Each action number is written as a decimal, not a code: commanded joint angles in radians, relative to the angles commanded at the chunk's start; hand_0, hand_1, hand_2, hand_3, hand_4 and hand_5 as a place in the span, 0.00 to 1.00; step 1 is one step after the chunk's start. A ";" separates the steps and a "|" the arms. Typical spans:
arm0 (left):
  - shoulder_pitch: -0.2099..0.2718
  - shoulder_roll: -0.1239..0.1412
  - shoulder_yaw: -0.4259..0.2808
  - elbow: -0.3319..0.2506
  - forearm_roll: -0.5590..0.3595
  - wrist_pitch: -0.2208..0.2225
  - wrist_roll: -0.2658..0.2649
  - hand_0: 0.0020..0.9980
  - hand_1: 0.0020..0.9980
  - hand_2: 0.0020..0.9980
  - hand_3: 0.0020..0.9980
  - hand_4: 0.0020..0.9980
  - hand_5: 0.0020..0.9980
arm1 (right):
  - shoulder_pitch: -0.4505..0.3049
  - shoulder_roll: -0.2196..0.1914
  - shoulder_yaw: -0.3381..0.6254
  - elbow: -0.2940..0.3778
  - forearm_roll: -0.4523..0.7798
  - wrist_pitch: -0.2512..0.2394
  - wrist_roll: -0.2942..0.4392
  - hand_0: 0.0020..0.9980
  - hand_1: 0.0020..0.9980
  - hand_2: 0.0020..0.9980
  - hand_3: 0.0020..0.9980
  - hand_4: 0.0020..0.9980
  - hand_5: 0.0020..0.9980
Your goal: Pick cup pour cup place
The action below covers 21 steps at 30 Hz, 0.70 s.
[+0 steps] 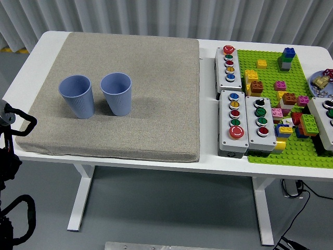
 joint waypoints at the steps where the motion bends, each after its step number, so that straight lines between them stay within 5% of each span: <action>1: 0.000 0.000 0.002 -0.001 0.000 0.000 0.000 0.74 0.74 0.86 0.87 0.78 1.00 | 0.001 0.000 0.001 0.000 0.000 0.000 -0.001 0.77 0.70 0.71 0.61 0.19 0.29; 21: 0.008 0.002 0.013 -0.005 -0.002 0.001 0.003 0.74 0.74 0.86 0.87 0.78 1.00 | -0.005 0.003 -0.001 0.000 0.000 -0.001 -0.002 0.76 0.70 0.71 0.61 0.19 0.28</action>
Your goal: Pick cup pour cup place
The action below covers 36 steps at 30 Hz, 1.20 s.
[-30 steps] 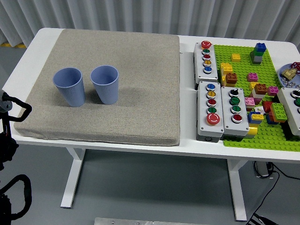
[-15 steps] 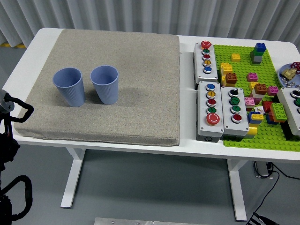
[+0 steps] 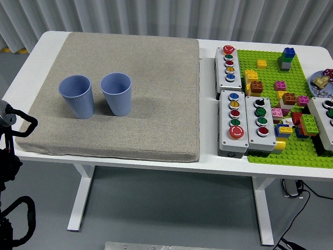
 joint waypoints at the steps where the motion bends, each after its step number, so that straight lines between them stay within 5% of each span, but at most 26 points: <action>1: 0.000 0.000 0.000 -0.001 0.000 0.001 0.000 0.74 0.74 0.86 0.87 0.78 1.00 | 0.000 0.000 0.000 0.000 0.001 -0.001 0.001 0.76 0.70 0.71 0.61 0.19 0.28; 36: -0.011 0.007 -0.001 -0.001 -0.001 0.005 0.005 0.74 0.74 0.86 0.86 0.77 1.00 | 0.006 -0.003 -0.004 0.000 0.009 -0.004 0.005 0.76 0.69 0.71 0.61 0.18 0.29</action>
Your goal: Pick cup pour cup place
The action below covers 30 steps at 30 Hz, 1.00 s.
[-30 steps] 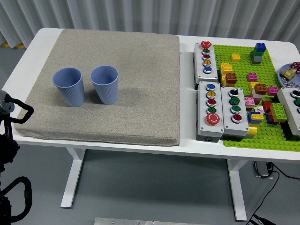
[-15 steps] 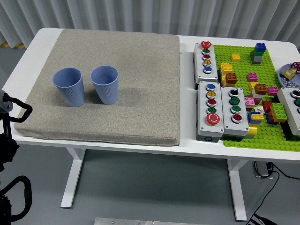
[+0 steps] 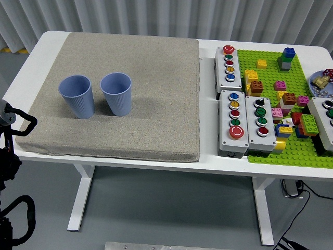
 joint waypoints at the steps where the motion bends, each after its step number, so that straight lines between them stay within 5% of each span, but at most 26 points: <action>1: 0.000 0.003 0.002 -0.001 0.000 0.000 0.000 0.74 0.74 0.86 0.86 0.77 1.00 | 0.000 0.000 -0.001 0.000 0.002 0.000 0.000 0.76 0.69 0.71 0.61 0.18 0.29; 30: 0.004 0.000 0.021 -0.003 0.001 0.004 0.005 0.74 0.74 0.85 0.85 0.77 1.00 | -0.003 -0.001 -0.005 0.000 0.003 -0.001 -0.001 0.76 0.69 0.71 0.61 0.19 0.29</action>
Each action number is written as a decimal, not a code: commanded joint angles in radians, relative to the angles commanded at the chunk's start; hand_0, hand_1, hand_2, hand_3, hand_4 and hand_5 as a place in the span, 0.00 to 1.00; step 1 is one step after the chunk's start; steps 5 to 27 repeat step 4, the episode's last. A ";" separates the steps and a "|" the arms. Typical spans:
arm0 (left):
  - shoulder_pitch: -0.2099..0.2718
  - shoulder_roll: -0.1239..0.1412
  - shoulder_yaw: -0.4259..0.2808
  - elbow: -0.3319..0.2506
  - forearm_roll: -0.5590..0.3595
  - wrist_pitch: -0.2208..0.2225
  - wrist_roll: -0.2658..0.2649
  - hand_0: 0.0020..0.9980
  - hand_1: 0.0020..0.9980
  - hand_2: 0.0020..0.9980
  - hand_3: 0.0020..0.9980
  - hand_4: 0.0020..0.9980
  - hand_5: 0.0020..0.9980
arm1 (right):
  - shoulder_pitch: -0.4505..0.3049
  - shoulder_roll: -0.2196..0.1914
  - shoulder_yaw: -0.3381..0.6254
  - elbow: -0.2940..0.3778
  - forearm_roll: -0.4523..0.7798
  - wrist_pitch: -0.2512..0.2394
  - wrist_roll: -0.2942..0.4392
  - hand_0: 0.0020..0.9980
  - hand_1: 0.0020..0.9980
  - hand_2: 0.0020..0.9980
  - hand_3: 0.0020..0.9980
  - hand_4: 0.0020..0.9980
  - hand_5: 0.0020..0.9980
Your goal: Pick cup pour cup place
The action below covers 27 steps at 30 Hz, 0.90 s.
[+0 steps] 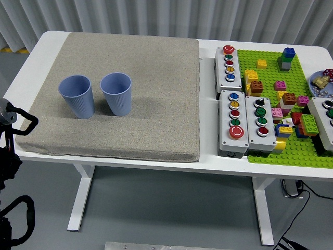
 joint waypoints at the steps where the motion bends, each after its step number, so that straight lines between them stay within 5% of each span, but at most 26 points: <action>1: 0.001 0.000 0.001 0.000 0.000 -0.001 0.000 0.74 0.74 0.85 0.85 0.77 1.00 | 0.001 0.000 0.000 0.000 0.000 0.000 0.000 0.76 0.69 0.71 0.61 0.19 0.29; 27: 0.003 -0.003 0.000 -0.001 0.002 -0.001 0.001 0.74 0.74 0.85 0.85 0.77 1.00 | 0.002 0.001 -0.003 0.000 0.001 -0.001 0.001 0.76 0.69 0.71 0.61 0.19 0.29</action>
